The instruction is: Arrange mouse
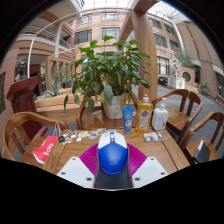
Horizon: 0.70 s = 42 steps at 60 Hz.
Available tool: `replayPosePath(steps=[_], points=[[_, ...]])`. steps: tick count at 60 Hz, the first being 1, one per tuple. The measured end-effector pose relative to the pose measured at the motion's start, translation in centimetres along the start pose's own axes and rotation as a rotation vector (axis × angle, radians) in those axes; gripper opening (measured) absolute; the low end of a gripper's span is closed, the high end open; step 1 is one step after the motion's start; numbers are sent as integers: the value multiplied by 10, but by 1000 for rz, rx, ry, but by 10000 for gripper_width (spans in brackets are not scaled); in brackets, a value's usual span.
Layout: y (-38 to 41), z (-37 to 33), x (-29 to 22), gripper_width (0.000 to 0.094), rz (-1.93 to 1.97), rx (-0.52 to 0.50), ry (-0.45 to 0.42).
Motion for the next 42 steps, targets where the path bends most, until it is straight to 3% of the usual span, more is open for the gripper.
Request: replayPosePath(steps=[11,27,30,39,42], points=[[-41,13,109,372,43,39,197],[-45,19,157,504,105,15,277],[-45,13,156,552,95,27,280],[-38,-17,134,869,61,47,256],[-36,-33,121,850,50,49,236]])
Point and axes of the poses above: the point between the fingertips, and its own axes, seen from behind it with the camera up: y to the left, x down, z forward, the way the camera looks, the point moved 2 cm from there along -z, backward, against the way the camera looks, and after that the axes turned 15 degrees about -x, right-handed, at the moved point
